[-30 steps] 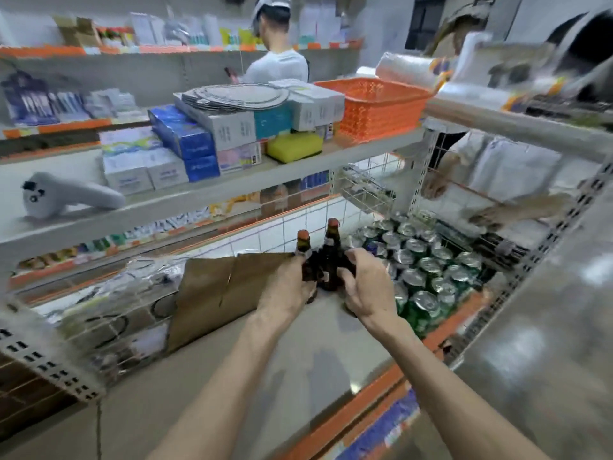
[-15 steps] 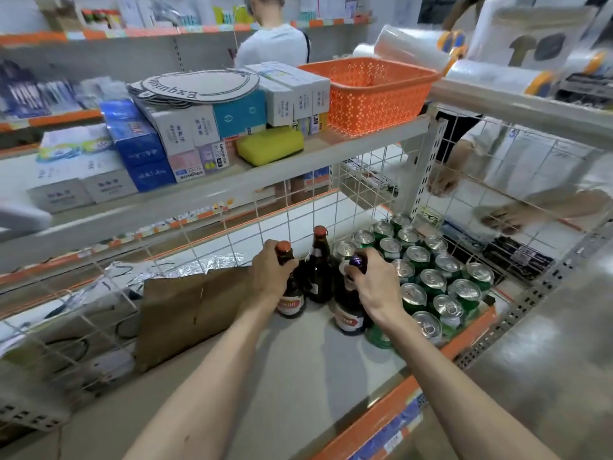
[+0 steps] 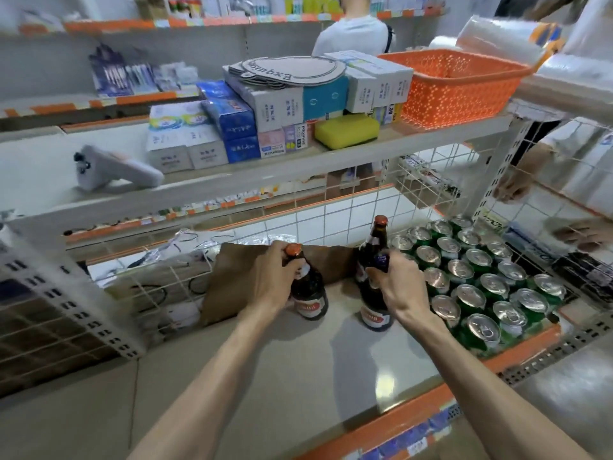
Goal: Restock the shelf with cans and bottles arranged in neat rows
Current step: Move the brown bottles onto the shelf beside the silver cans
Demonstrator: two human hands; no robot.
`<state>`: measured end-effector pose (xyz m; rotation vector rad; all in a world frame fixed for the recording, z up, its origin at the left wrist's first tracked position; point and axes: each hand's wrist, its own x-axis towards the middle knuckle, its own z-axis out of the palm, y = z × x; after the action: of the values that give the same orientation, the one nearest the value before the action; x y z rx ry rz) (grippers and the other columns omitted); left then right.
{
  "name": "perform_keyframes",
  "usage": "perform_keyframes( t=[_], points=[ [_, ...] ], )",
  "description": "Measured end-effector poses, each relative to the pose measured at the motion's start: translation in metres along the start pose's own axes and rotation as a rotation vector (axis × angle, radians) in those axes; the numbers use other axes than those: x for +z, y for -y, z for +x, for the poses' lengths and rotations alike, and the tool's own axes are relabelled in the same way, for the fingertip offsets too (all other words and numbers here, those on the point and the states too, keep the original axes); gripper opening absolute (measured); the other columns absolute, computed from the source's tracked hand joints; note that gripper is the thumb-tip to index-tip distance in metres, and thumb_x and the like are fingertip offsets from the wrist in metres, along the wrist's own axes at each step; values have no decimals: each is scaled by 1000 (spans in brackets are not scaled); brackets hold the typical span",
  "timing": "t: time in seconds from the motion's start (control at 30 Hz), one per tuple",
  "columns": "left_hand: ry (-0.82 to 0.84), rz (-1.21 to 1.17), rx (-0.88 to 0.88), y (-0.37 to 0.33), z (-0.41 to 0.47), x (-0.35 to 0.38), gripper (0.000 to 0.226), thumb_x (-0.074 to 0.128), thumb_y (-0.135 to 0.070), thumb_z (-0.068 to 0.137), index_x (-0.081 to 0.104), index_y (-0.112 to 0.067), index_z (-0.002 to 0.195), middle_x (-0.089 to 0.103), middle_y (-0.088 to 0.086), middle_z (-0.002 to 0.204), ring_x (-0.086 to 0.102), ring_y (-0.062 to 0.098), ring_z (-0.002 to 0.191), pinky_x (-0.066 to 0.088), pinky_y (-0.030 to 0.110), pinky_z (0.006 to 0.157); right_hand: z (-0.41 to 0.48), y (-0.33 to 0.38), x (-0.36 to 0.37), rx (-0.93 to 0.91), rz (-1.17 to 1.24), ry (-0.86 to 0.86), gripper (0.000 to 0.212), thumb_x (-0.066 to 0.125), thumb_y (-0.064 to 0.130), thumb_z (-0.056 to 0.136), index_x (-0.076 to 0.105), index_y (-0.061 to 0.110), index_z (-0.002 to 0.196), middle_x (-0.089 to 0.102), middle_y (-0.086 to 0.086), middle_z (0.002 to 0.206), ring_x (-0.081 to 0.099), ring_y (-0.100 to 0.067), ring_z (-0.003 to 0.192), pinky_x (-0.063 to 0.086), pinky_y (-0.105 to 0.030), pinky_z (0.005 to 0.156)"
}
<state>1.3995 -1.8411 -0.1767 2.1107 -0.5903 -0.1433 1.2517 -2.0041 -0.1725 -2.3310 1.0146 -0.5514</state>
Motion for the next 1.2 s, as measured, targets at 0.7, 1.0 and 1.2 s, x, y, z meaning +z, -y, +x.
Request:
perform_keyframes(
  t=[0.7,1.0,1.2],
  points=[
    [-260,257,-299,183,-176,-334,28,77,-30,83,66,-18,106,75,3,105,68,24,100,54,37,84,-170,276,165,-371,158,384,21,68,23,90,60,8,101,60,-3,84,55,-22,73,39,-31,64],
    [-277,117,-334,231,-217,-388,21,73,-18,86,63,-22,104,74,-2,99,71,16,97,57,43,87,-216,342,217,-437,189,501,20,71,28,87,59,12,89,65,-3,82,63,-25,78,52,-37,68],
    [-273,62,-338,244,-220,-395,22,72,-13,88,64,-18,108,75,-2,98,72,12,94,59,41,86,-230,370,248,-485,203,535,21,70,26,90,60,9,95,68,-2,86,63,-18,74,50,-30,62]
  ],
)
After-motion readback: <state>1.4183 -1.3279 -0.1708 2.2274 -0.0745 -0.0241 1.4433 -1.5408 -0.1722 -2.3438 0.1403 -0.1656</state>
